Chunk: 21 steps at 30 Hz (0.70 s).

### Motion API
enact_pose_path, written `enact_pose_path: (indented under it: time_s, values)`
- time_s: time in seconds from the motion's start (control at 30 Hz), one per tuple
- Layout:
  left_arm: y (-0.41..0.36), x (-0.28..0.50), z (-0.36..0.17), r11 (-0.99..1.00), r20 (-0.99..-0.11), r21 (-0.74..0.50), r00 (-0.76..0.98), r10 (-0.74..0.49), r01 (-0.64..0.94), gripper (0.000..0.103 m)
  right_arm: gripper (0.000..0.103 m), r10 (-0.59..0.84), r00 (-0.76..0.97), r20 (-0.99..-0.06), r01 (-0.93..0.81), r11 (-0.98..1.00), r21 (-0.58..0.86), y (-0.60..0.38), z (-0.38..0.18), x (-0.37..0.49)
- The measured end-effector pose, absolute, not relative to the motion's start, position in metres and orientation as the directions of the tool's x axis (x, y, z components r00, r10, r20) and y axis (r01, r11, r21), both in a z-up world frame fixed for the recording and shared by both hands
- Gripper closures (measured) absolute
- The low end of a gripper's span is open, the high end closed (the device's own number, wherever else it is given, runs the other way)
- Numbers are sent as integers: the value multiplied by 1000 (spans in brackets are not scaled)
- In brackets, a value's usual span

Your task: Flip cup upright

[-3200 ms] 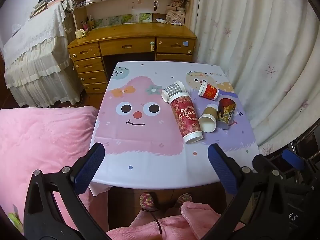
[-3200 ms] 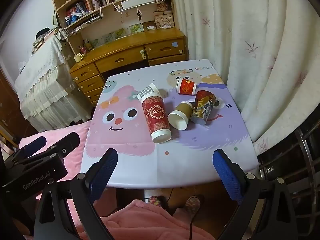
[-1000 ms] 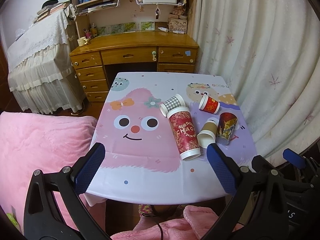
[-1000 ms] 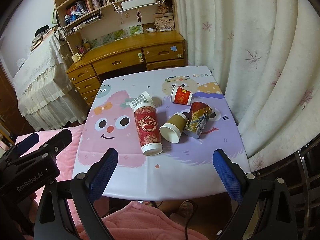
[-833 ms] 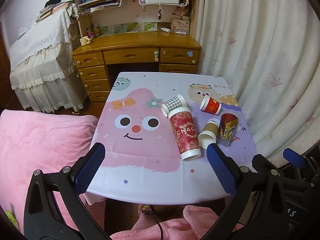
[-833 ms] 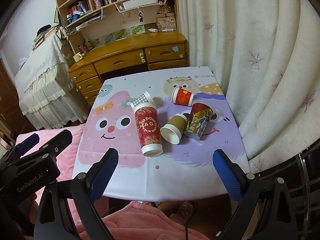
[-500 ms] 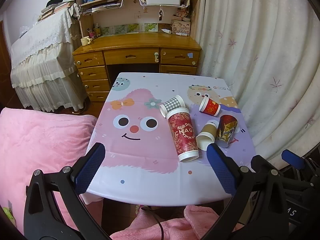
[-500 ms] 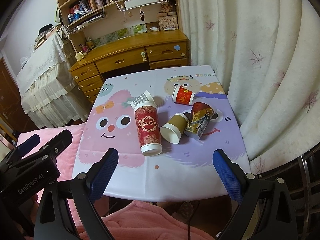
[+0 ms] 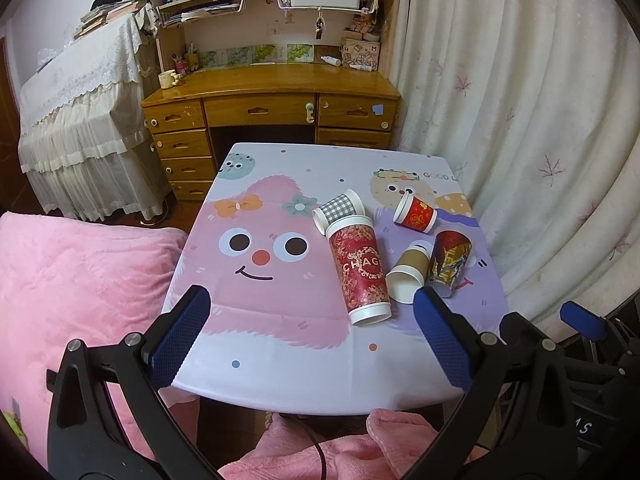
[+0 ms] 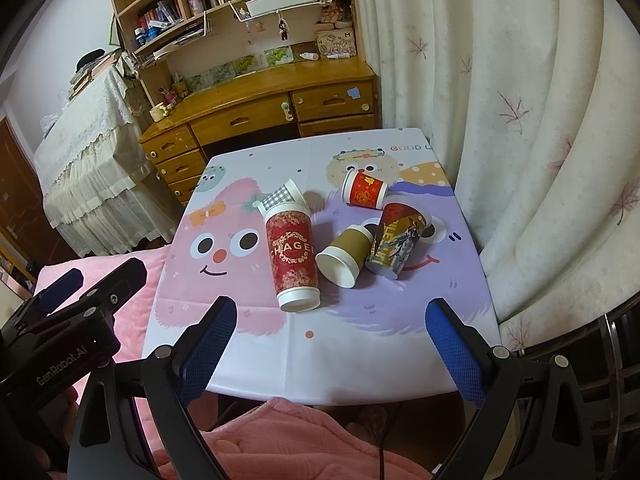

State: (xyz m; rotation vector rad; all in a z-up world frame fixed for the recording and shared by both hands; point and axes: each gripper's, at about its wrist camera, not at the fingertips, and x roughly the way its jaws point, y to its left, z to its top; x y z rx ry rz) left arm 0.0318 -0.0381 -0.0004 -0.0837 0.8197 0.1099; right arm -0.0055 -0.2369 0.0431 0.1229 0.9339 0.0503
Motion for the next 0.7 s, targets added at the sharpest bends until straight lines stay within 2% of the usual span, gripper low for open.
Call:
enact_pose_path:
  time_s: [0.23, 0.43, 0.7]
  values:
    - [-36, 49, -2, 995, -737, -33, 674, 42, -98, 3, 6, 98, 596, -797, 27, 989, 142, -238, 41, 6]
    - [-5, 68, -6, 998, -765, -43, 644, -7, -40, 3, 6, 96, 588, -803, 81, 981, 177, -219, 38, 23]
    - [47, 95, -26, 993, -834, -100, 539, -118, 63, 3, 6, -4, 577, -817, 211, 967, 144, -177, 28, 31]
